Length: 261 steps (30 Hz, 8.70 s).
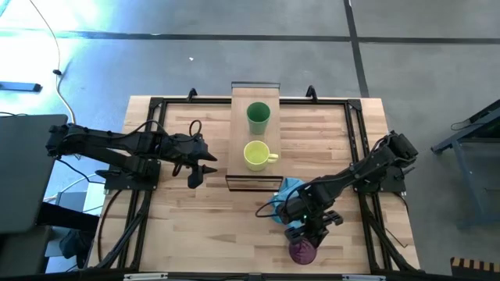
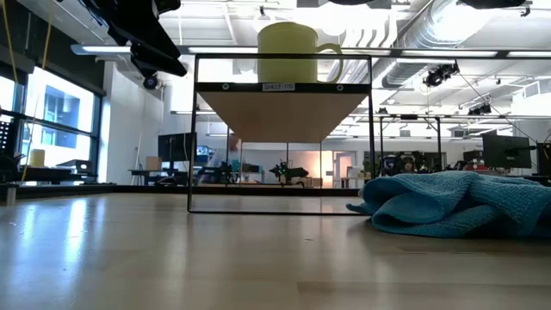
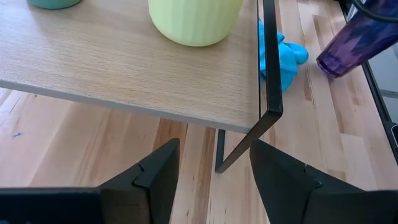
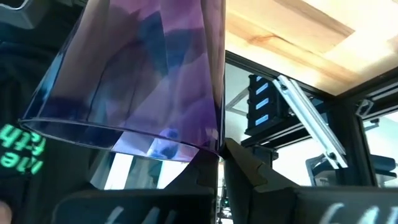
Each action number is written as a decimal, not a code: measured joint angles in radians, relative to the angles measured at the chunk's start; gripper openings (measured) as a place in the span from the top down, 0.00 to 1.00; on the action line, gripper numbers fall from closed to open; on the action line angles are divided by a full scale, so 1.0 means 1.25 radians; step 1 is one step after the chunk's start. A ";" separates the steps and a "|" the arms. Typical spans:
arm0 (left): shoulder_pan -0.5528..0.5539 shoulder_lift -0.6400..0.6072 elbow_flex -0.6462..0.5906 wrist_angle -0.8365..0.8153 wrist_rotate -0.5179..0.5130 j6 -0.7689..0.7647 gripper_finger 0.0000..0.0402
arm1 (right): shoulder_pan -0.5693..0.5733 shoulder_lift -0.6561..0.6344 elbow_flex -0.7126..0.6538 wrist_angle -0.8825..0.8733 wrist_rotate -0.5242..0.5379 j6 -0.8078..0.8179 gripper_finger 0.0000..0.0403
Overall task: Stack small to large cups/mugs on shelf
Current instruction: Put the violet cup on the shelf
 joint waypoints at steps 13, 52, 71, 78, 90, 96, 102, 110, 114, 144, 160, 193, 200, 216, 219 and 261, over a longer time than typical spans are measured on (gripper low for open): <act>0.000 0.000 0.000 0.000 0.000 0.000 0.54 | 0.000 0.000 0.000 0.018 -0.007 0.017 1.00; 0.000 0.000 0.000 0.000 0.000 -0.013 0.54 | 0.000 -0.001 0.000 -0.069 0.020 0.006 0.82; 0.000 0.000 0.000 0.000 0.000 -0.017 0.54 | 0.012 -0.002 0.145 -0.197 0.091 -0.059 0.82; 0.000 0.000 0.000 -0.001 0.000 -0.018 0.54 | 0.091 -0.003 0.239 -0.279 0.393 -0.230 0.82; 0.000 0.001 0.000 0.000 0.000 -0.060 0.54 | 0.256 -0.003 0.248 -0.352 0.748 -0.411 0.82; 0.000 0.001 0.000 0.000 0.000 -0.068 0.54 | 0.297 -0.003 0.248 -0.350 0.882 -0.454 0.82; 0.000 0.001 0.000 0.000 0.000 -0.081 0.54 | 0.285 -0.002 0.247 -0.254 0.874 -0.476 0.82; 0.000 0.001 0.000 0.000 -0.001 -0.084 0.54 | 0.237 0.044 0.247 -0.221 0.776 -0.557 0.82; 0.000 0.001 0.000 0.000 -0.001 -0.084 0.54 | 0.207 0.076 0.246 -0.220 0.715 -0.600 0.82; 0.000 0.002 0.000 0.000 -0.014 -0.081 0.54 | 0.160 0.084 0.181 -0.170 0.661 -0.617 0.82; 0.000 0.002 0.000 0.000 -0.025 -0.081 0.54 | 0.159 0.083 0.181 -0.169 0.634 -0.635 0.99; 0.000 0.002 0.000 -0.056 -0.025 -0.039 0.54 | -0.015 0.074 0.702 -0.477 0.645 -0.700 1.00; 0.000 0.002 0.000 -0.068 -0.024 -0.023 0.54 | -0.118 0.074 0.763 -0.478 0.649 -0.789 1.00; 0.000 0.002 0.000 -0.102 -0.022 -0.018 0.54 | -0.288 0.024 0.771 -0.451 0.665 -1.017 1.00; 0.000 0.002 0.000 -0.102 -0.022 -0.018 0.54 | -0.313 0.010 0.771 -0.421 0.676 -1.072 1.00; 0.000 0.002 0.000 -0.098 -0.025 -0.018 0.54 | -0.640 -0.052 0.770 -0.097 1.041 -1.601 1.00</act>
